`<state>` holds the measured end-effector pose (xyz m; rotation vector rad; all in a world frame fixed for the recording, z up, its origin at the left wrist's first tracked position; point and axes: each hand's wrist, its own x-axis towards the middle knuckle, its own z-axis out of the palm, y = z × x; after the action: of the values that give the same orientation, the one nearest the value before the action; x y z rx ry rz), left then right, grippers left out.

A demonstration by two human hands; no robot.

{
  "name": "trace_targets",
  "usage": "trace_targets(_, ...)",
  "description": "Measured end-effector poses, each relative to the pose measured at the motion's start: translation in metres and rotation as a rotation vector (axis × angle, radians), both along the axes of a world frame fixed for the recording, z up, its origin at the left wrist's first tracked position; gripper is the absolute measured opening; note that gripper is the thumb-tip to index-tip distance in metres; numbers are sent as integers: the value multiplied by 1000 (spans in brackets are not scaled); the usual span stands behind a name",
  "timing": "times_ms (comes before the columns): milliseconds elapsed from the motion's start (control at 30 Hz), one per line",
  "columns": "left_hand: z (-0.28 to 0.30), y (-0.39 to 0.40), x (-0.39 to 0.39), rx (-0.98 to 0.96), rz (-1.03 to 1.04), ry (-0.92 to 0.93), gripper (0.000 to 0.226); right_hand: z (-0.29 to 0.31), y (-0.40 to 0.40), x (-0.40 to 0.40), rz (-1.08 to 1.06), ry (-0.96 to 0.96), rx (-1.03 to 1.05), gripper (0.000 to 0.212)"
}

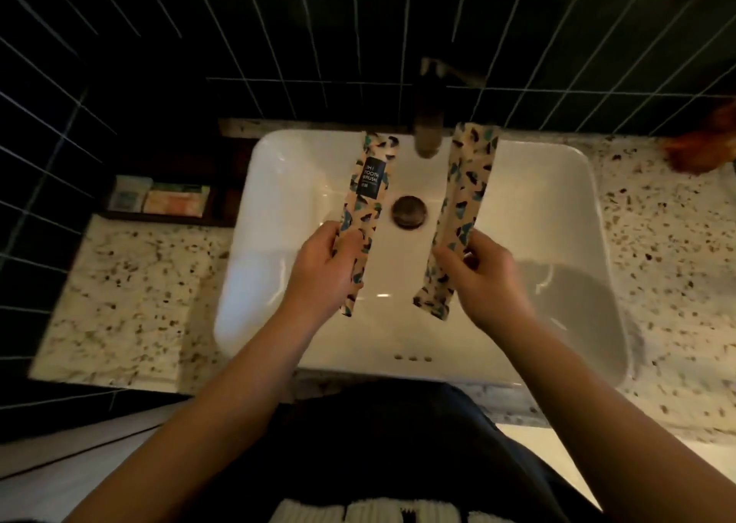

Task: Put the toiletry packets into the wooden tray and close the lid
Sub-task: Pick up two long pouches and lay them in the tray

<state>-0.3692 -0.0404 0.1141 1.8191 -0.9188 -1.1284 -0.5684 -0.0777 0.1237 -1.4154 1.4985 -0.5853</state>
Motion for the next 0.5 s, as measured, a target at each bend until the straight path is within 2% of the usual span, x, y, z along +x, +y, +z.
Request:
trace_targets(200,0,12,157,1,-63,-56,28,8,9,156,-51,22,7,8)
trace_targets(300,1,15,220,-14,-130,-123,32,10,10,218,-43,90,-11,16)
trace_targets(400,2,12,268,-6,-127,-133,25,14,8,264,8,151,-60,22)
trace_targets(500,-7,6,305,11,-108,-181,20,17,2,296,105,187,-99,20)
